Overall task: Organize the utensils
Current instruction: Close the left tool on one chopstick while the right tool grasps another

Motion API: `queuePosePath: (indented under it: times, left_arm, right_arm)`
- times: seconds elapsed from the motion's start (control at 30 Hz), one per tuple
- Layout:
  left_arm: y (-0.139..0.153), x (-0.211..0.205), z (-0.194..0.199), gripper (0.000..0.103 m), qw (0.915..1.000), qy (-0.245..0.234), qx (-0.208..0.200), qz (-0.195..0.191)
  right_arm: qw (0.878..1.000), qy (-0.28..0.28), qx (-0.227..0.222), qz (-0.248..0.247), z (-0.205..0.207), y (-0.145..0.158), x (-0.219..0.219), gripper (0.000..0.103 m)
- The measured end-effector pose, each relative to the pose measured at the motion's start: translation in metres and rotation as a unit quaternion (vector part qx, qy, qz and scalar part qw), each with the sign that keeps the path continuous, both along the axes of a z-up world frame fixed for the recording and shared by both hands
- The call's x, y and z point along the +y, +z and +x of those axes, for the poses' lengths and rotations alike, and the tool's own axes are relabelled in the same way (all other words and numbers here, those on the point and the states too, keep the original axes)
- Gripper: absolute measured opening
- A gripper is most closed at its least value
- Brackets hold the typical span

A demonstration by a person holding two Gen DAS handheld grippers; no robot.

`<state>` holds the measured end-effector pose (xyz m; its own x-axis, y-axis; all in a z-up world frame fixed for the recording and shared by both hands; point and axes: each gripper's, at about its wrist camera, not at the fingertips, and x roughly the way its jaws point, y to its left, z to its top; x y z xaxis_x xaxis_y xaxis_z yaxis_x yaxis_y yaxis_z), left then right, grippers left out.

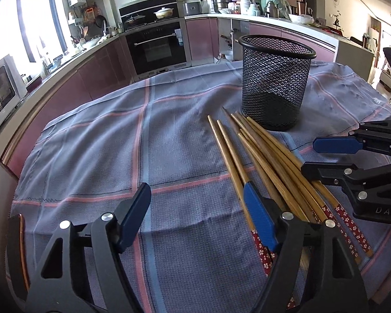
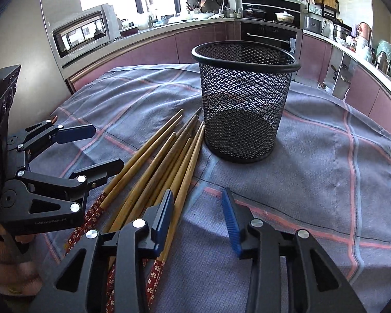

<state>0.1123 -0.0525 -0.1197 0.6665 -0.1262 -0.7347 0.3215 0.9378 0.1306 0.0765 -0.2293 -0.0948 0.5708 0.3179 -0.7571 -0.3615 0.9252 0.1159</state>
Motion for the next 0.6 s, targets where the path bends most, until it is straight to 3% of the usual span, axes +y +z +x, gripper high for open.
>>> queuePosePath:
  times: [0.2, 0.33, 0.6]
  left_arm:
    - [-0.007, -0.008, 0.015, 0.072, 0.9997, -0.015, 0.015, 0.009]
    - [-0.008, -0.007, 0.021, 0.065, 0.9991, -0.021, 0.037, 0.004]
    - [-0.007, -0.007, 0.041, 0.034, 0.9966, -0.037, 0.070, -0.024]
  right_arm:
    - [1.000, 0.006, 0.007, -0.015, 0.007, -0.004, 0.003, 0.032]
    - [1.000, 0.007, 0.010, -0.019, 0.014, -0.004, 0.007, 0.031]
    - [0.999, 0.013, 0.015, -0.030, 0.030, -0.005, 0.014, 0.027]
